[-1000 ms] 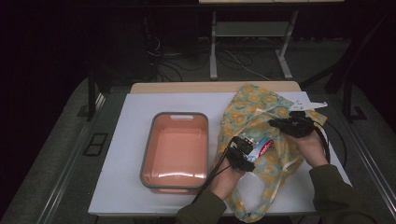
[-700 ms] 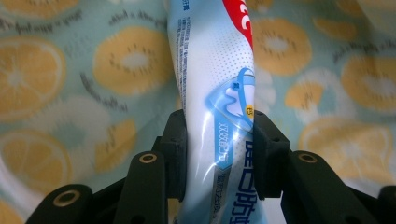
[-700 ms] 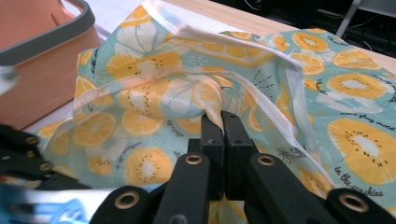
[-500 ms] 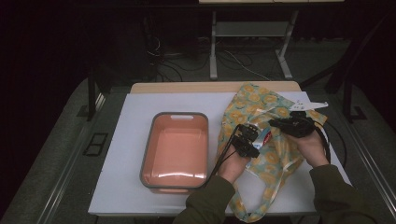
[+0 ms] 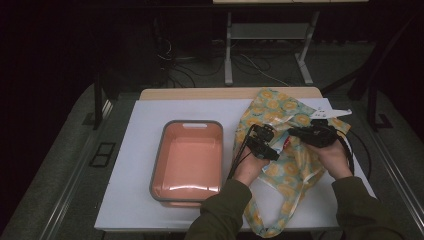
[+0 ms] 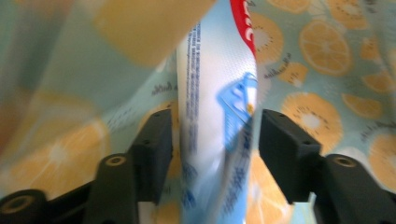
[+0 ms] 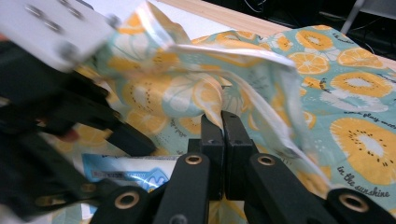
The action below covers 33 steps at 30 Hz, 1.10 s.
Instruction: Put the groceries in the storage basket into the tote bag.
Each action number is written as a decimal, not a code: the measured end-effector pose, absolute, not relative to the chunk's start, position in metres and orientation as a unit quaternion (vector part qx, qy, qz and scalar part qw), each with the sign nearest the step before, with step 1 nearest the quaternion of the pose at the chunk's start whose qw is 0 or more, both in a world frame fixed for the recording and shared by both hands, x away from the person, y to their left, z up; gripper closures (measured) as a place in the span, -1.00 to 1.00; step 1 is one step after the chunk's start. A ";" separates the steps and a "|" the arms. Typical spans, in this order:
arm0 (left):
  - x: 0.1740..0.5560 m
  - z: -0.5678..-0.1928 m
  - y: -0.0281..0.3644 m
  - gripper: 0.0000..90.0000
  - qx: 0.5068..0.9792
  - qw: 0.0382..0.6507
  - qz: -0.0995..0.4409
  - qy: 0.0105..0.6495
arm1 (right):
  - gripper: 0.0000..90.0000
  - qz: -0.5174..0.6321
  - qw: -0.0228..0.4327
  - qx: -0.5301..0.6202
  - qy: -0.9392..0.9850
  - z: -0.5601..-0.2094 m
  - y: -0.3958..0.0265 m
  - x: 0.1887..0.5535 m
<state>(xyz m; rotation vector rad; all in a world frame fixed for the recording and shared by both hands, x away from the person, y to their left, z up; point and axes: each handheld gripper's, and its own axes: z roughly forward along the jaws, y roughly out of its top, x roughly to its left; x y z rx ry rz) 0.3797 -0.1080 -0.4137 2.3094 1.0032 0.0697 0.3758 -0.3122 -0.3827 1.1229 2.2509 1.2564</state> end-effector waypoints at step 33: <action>0.314 -0.336 0.034 -0.43 0.842 0.445 0.051 0.300 | 0.97 0.427 0.158 0.383 0.804 -0.387 -0.306 0.374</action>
